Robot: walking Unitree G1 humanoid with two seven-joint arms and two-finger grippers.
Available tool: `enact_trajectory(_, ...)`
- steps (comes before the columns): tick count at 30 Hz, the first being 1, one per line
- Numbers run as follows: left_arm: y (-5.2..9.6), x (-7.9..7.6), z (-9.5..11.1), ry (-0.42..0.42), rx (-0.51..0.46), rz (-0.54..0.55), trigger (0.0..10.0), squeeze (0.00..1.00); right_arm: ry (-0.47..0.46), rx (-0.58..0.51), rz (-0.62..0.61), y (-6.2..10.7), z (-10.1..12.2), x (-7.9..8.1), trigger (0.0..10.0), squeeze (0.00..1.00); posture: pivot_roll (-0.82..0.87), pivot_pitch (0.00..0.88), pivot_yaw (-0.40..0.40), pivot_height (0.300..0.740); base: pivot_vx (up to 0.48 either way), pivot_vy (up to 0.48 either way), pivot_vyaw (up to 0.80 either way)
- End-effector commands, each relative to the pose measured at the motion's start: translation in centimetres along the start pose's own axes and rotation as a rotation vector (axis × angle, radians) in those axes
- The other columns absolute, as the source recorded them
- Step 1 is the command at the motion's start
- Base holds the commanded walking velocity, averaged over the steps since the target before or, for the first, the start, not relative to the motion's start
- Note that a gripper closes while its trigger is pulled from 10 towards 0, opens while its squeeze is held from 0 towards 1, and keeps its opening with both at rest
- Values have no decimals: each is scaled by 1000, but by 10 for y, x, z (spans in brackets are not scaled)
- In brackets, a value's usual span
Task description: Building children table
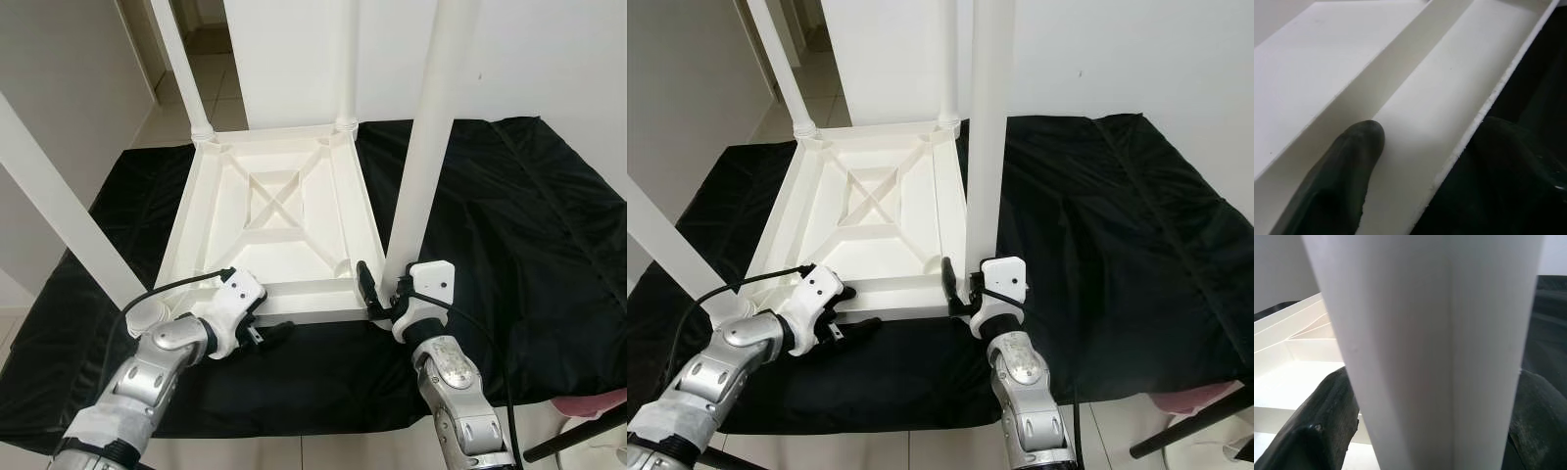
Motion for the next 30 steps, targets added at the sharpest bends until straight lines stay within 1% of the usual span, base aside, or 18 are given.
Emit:
enact_trajectory(1, 6, 5, -9, 23, 35, 4, 0, 0, -9, 3, -3, 0, -1, 2, 10000, 0, -48, 66, 116, 740, 0, 0, 0)
enact_trajectory(4, 9, 8, -11, 26, 39, 10, 0, 0, -10, 2, -5, -1, -1, 1, 10000, 0, -48, 62, 114, 740, 0, 0, 0)
enact_trajectory(7, 14, 15, -17, 37, 56, 40, 0, 0, -9, 0, -6, -2, 0, 1, 10000, 0, -46, 63, 111, 740, 0, 0, 0)
enact_trajectory(8, 14, 15, -17, 37, 56, 40, 0, 0, -9, 0, -6, -2, 0, 1, 10000, 0, -46, 63, 111, 740, 0, 0, 0)
enact_trajectory(14, 20, 21, -20, 21, 64, 75, 0, 0, -6, 1, -3, -2, 0, 1, 10000, 0, -47, 67, 113, 740, 0, 0, 0)
enact_trajectory(16, 24, 26, -22, 28, 65, 94, 0, 0, -4, 2, -5, -2, 0, 0, 10000, 0, -48, 67, 112, 740, 0, 0, 0)
enact_trajectory(22, 35, 33, -28, 19, 79, 89, 0, 0, 0, 7, 5, -2, -1, 3, 10000, 0, -47, 74, 106, 740, 0, 0, 0)
enact_trajectory(24, 35, 33, -28, 19, 79, 89, 0, 0, 0, 7, 5, -2, -1, 3, 10000, 0, -47, 74, 106, 740, 0, 0, 0)
enact_trajectory(25, 42, 35, -29, -4, 70, 72, 6392, 0, 2, 9, 7, -1, -1, 3, 10000, 0, -43, 82, 101, 740, 0, 0, 0)
enact_trajectory(27, 45, 35, -30, -17, 66, 62, 6392, 0, 3, 10, 7, -1, -1, 3, 10000, 0, -43, 82, 101, 740, 0, 0, 0)
enact_trajectory(28, 50, 36, -34, -49, 80, 55, 10000, 0, 3, 11, 8, -2, -2, 3, 10000, 0, -43, 82, 101, 740, 0, 0, 0)
enact_trajectory(30, 50, 36, -34, -49, 80, 55, 10000, 0, 3, 11, 8, -2, -2, 3, 10000, 0, -43, 82, 101, 740, 0, 0, 0)
Point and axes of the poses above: a point about 5 cm out from each wrist's last joint towards the gripper, its own y axis pointing back from the gripper into the wrist, its own z axis along the axis of the wrist's last joint, x = y × z, the point moved 2 cm from there along -y, pointing out of the wrist towards the gripper, and after that the axes turned 4 degrees about -y, right-handed, at the moved point
